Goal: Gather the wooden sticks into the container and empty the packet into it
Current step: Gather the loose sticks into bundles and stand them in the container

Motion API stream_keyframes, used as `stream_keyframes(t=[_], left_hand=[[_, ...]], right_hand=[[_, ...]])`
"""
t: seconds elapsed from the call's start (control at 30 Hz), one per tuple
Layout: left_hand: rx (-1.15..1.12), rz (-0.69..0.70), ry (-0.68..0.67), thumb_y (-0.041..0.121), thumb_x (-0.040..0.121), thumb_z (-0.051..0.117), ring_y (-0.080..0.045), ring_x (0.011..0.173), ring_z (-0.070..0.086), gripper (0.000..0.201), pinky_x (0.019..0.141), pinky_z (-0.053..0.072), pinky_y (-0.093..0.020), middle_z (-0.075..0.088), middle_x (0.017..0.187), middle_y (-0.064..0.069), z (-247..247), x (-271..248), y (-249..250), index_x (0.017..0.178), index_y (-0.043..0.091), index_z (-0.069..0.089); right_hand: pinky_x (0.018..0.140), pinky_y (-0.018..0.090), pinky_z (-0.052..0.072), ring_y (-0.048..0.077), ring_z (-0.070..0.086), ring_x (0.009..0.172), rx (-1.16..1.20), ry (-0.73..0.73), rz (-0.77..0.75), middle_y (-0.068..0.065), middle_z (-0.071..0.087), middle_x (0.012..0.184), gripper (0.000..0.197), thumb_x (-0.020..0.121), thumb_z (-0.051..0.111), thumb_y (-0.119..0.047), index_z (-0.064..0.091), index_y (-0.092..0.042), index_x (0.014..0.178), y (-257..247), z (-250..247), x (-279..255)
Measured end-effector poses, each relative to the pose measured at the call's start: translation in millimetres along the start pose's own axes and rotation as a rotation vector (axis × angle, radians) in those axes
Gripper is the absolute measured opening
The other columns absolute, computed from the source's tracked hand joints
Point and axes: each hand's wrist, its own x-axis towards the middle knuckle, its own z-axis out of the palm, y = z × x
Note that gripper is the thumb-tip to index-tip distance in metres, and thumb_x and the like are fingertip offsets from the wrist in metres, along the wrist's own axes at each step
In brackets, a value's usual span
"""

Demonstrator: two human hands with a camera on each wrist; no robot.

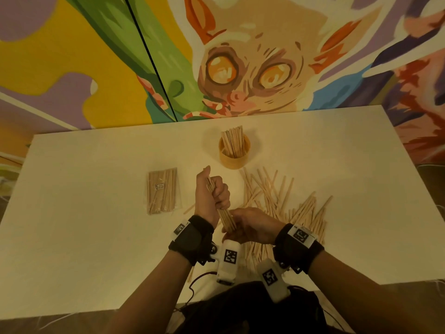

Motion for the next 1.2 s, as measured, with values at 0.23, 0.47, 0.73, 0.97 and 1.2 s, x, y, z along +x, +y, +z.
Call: stream_keyframes(t=[0.23,0.47,0.73,0.97,1.2], left_hand=[[-0.016,-0.026,-0.027,0.06,0.094,0.031,-0.008,0.033,0.015,0.069,0.043,0.006,-0.019,0.02,0.038,0.005,1.5,1.7,3.0,0.04,0.018,0.03],[-0.297,0.094,0.139,0.027,0.089,0.029,-0.007,0.033,0.015,0.044,0.036,0.012,-0.019,0.021,0.041,0.007,-9.1,9.2,2.5,0.045,0.018,0.032],[-0.568,0.042,0.285,0.022,0.08,0.029,-0.011,0.033,0.019,0.039,0.043,0.019,-0.018,0.021,0.039,0.004,-22.9,19.6,-6.0,0.041,0.018,0.03],[-0.588,0.036,0.386,0.044,0.097,0.024,-0.011,0.028,0.014,0.065,0.039,0.015,-0.014,0.018,0.035,0.004,-21.6,24.9,-6.5,0.038,0.019,0.025],[-0.504,0.012,0.35,0.068,0.09,0.027,-0.011,0.03,0.017,0.073,0.041,0.018,-0.016,0.019,0.035,0.004,-29.6,18.1,-13.8,0.036,0.019,0.027]], right_hand=[[0.067,0.029,0.058,0.022,0.067,0.079,-0.049,0.014,0.006,0.014,0.068,0.091,0.039,0.104,0.037,-0.023,0.062,0.006,0.107,-2.2,2.9,-1.2],[0.069,0.033,0.049,0.023,0.058,0.07,0.057,0.027,-0.116,0.013,0.065,0.079,0.043,0.098,0.05,-0.042,0.066,-0.002,0.092,-1.5,0.6,0.7],[0.045,0.027,0.029,0.017,0.034,0.047,-0.042,0.36,-0.511,0.012,0.042,0.063,0.046,0.087,0.07,-0.038,0.065,0.007,0.092,-4.3,4.2,9.2],[0.039,0.021,0.033,0.011,0.046,0.04,-0.263,0.182,-0.492,0.006,0.055,0.058,0.028,0.085,0.074,-0.025,0.069,0.0,0.095,-5.7,1.7,5.1],[0.041,0.021,0.039,0.01,0.051,0.044,-0.296,0.015,-0.366,-0.002,0.058,0.056,0.015,0.093,0.063,-0.013,0.062,-0.004,0.082,-4.6,-3.9,3.3]])
